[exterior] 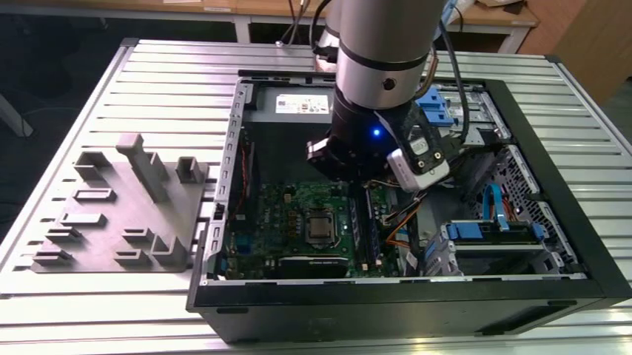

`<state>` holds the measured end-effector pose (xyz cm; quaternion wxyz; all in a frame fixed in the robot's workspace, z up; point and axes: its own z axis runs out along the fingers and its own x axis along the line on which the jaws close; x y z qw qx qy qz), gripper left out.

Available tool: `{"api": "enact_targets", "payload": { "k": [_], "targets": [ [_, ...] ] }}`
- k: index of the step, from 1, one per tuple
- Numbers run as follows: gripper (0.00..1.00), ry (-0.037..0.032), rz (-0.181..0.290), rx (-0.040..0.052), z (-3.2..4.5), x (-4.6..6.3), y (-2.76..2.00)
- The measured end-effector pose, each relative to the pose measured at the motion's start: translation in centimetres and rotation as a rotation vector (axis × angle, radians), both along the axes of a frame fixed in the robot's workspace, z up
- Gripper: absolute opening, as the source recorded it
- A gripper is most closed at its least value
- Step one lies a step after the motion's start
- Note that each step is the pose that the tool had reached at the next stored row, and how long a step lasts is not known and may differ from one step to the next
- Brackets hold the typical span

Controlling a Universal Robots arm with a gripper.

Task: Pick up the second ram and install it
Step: 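Insert the second ram into the second slot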

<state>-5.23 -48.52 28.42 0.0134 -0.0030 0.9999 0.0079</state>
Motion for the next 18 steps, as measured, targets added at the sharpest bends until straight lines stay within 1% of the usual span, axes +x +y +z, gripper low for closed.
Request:
{"api": "enact_targets", "payload": {
  "k": [8,10,14,18],
  "targets": [
    [0.08,0.0000,0.000,0.0000,-1.07,0.1,0.00],
    [0.08,0.0000,0.000,0.0000,-1.34,0.3,0.00],
    [0.08,0.0000,0.000,-0.0001,-1.57,0.5,0.00],
    [0.08,0.0000,0.000,-0.0001,-1.61,0.5,0.00]
  ]
}}
